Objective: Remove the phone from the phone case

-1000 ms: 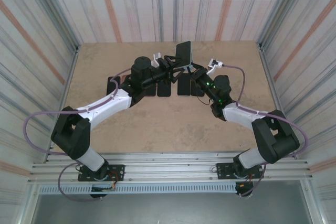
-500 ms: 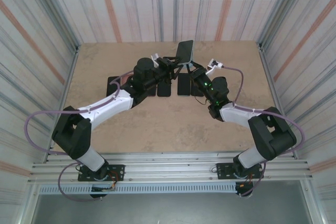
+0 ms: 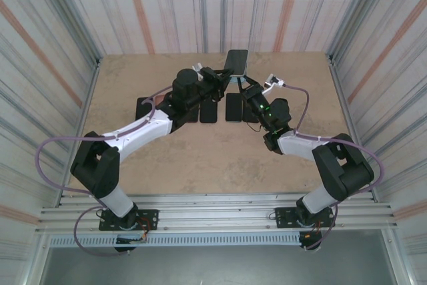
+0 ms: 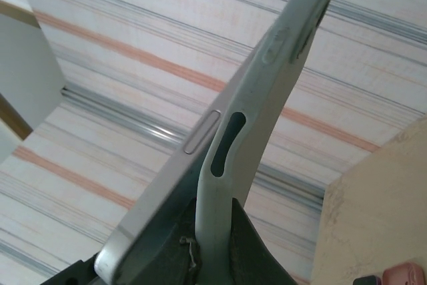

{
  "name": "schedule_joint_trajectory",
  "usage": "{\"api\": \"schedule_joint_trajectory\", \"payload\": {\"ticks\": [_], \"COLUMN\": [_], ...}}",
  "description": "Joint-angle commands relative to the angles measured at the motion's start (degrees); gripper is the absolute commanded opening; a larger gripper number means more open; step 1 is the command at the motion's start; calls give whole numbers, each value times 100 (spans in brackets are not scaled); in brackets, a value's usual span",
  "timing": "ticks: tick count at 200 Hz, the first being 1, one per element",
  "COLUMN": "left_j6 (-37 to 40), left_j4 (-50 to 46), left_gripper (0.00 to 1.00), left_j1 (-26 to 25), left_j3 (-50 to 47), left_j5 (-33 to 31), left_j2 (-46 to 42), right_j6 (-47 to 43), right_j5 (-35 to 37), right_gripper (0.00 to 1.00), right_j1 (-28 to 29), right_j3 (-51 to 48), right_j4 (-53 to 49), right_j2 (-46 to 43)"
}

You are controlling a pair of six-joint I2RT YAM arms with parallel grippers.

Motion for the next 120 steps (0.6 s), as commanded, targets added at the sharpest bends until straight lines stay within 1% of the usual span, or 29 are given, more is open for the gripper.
{"api": "schedule_joint_trajectory", "payload": {"ticks": [1, 19, 31, 57, 64, 80, 93, 120], "left_j6": [173, 312, 413, 559, 576, 660, 682, 653], "left_j4": [164, 24, -77, -233, -274, -404, -548, -411], "left_gripper": [8, 3, 0, 0, 0, 0, 0, 0], "left_j1": [9, 9, 9, -25, -51, -118, -192, -252], "left_j3": [284, 328, 349, 403, 403, 387, 339, 279], "left_j5": [-118, -85, -88, -61, -67, -93, -185, -288], "left_j2": [-32, -119, -191, -328, -364, -442, -502, -477], "right_j6": [124, 136, 128, 67, -57, -202, -191, -334], "right_j5": [127, 123, 227, 982, 1161, 1315, 1237, 1069], "right_gripper": [3, 3, 3, 3, 3, 3, 3, 2], "right_j1": [-39, -145, -187, -235, -257, -389, -550, -815], "right_j3": [-29, -4, 14, 192, 262, 378, 426, 437], "right_j4": [269, -96, -650, -2386, -2698, -2886, -2841, -3022], "right_j2": [28, -80, -225, -693, -789, -853, -834, -942]}}
